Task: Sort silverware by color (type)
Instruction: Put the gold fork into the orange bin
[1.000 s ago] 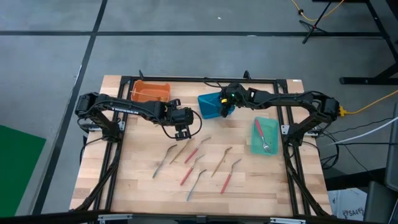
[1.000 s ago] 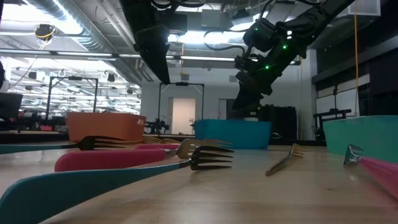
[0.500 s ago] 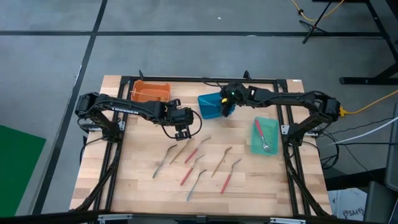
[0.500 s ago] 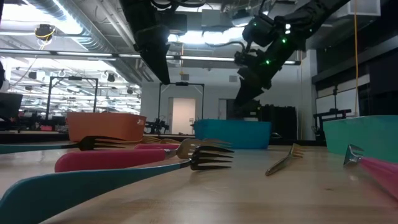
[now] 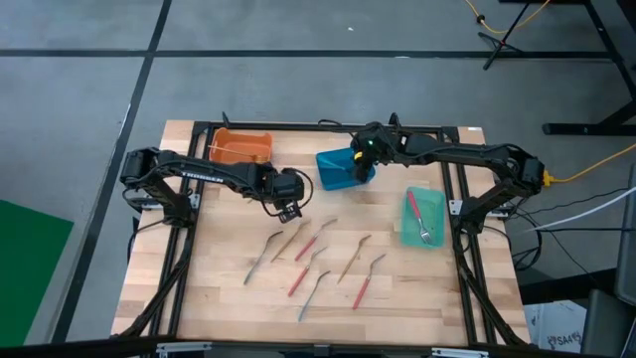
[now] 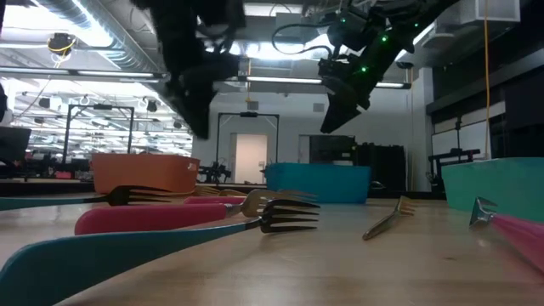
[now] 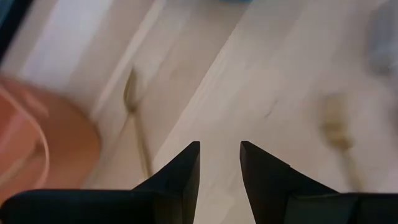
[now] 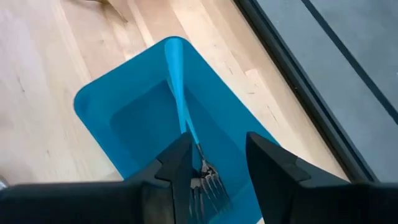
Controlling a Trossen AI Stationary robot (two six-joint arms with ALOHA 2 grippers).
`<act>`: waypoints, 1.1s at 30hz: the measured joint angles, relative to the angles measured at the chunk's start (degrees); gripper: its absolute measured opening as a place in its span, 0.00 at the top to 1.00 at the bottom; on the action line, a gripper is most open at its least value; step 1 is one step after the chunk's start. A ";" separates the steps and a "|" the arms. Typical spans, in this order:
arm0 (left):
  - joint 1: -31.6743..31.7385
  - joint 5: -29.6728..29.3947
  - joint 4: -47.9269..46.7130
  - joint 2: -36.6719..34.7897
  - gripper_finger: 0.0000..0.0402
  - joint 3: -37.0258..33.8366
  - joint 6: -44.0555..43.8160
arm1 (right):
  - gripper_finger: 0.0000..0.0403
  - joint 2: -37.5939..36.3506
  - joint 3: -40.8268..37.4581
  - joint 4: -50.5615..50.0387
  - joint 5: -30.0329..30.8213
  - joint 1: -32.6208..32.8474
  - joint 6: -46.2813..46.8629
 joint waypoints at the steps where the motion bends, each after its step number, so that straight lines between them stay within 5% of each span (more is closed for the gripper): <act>1: 0.27 0.00 -0.07 0.00 0.73 -1.28 -1.12 | 0.66 0.00 0.00 -0.05 -0.06 0.00 0.00; 17: 9.01 -0.08 9.33 0.00 0.73 -16.96 -5.92 | 0.66 0.00 -0.02 -0.09 -0.08 0.00 0.00; 33: 12.95 1.39 15.00 -0.31 0.73 -22.81 -5.88 | 0.66 0.00 -0.07 -0.07 -0.08 0.00 0.00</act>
